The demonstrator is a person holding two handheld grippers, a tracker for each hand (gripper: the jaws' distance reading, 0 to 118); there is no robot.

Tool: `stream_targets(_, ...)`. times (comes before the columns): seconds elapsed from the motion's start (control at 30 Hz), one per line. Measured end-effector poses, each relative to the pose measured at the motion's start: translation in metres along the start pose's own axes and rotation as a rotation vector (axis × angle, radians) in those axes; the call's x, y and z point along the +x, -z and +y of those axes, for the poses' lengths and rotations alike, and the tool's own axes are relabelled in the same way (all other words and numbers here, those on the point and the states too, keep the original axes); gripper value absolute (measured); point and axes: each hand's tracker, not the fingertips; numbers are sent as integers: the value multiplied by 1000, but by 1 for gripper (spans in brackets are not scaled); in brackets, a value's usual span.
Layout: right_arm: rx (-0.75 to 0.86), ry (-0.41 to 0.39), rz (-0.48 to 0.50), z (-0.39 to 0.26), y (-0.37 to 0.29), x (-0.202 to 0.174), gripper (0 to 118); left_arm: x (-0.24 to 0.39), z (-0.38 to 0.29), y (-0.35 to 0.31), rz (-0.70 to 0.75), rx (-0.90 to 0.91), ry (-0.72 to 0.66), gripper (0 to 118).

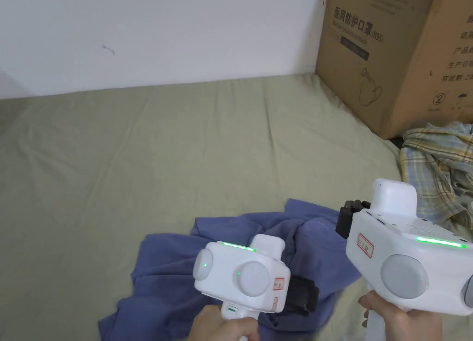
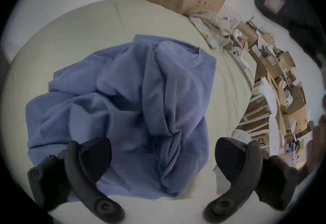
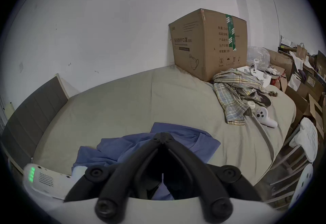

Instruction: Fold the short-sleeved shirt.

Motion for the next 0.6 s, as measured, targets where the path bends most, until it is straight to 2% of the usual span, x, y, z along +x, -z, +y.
stream_targets(0.1,-7,-2,10,-1,0,-5,0,-19,4,-31,19,36,-45,105)
stream_targets(0.13,-10,-1,16,-1,0,-7,0,-28,4,-47,37,66,-53,98)
stream_targets(0.17,-12,-3,26,-2,-1,-9,0,-36,2,-62,64,104,-53,76)
stream_targets(0.23,-17,-14,35,-4,-1,-14,0,-54,-6,-88,118,152,-57,17)
stream_targets(0.27,-21,-21,38,-5,0,-17,0,-63,-12,-99,154,161,-72,0)
stream_targets(0.33,-33,-26,46,-8,1,-22,0,-83,-31,-114,227,181,-119,0)
stream_targets(0.4,-47,-26,70,-13,0,-28,0,-106,-57,-121,226,163,-163,0)
stream_targets(0.6,-85,-46,94,-24,7,-44,0,-160,-127,-132,303,131,-424,1)
